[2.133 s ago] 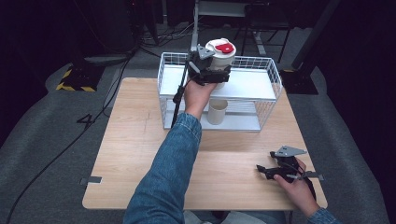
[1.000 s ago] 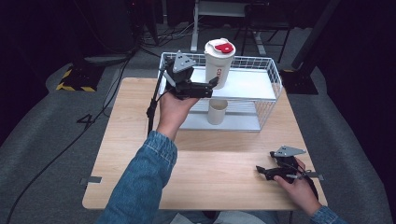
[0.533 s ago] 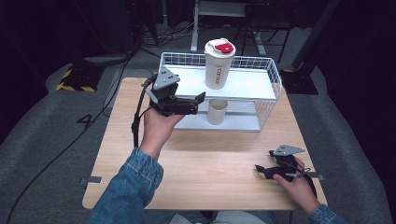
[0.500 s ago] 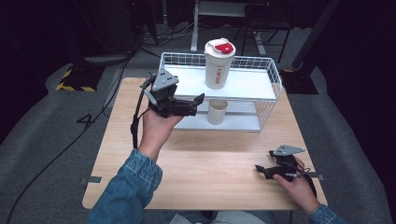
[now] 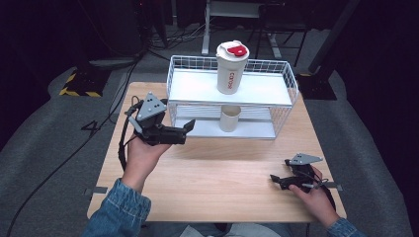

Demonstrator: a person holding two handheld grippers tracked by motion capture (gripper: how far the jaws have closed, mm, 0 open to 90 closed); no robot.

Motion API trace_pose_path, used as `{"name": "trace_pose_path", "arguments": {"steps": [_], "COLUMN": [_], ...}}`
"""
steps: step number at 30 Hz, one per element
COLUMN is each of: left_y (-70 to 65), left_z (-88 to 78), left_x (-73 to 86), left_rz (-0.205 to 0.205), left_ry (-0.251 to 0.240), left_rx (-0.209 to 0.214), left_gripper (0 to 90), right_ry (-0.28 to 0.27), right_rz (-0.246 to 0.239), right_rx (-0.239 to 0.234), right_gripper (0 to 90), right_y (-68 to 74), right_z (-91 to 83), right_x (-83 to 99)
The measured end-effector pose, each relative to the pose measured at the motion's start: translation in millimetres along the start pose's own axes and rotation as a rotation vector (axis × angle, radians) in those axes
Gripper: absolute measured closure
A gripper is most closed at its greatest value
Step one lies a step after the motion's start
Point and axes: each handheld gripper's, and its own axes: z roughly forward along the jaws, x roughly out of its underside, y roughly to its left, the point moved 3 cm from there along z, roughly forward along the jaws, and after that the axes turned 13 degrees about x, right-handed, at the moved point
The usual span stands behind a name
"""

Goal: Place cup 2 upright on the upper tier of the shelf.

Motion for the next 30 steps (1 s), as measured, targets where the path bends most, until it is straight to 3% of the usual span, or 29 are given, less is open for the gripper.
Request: {"name": "trace_pose_path", "arguments": {"steps": [9, 16, 30], "left_y": [0.6, 3.0, 3.7], "left_z": [-11.2, -15.1, -13.4], "left_x": [32.1, 54.6, 99.9], "left_rz": [-0.025, -0.036, -0.071], "left_ry": [0.03, 0.082, 0.14], "left_rx": [-0.004, -0.009, 0.002], "left_gripper": [0.0, 0.0, 0.1], "right_ry": [-0.001, -0.001, -0.002], "right_rz": [0.0, 0.0, -0.001], "right_rx": [-0.001, -0.001, -0.002], "right_gripper": [8.6, 8.6, 8.6], "right_y": [0.0, 0.0, -0.1], "right_z": [-0.7, -0.7, -0.7], "right_x": [0.7, 0.7, 0.7]}}
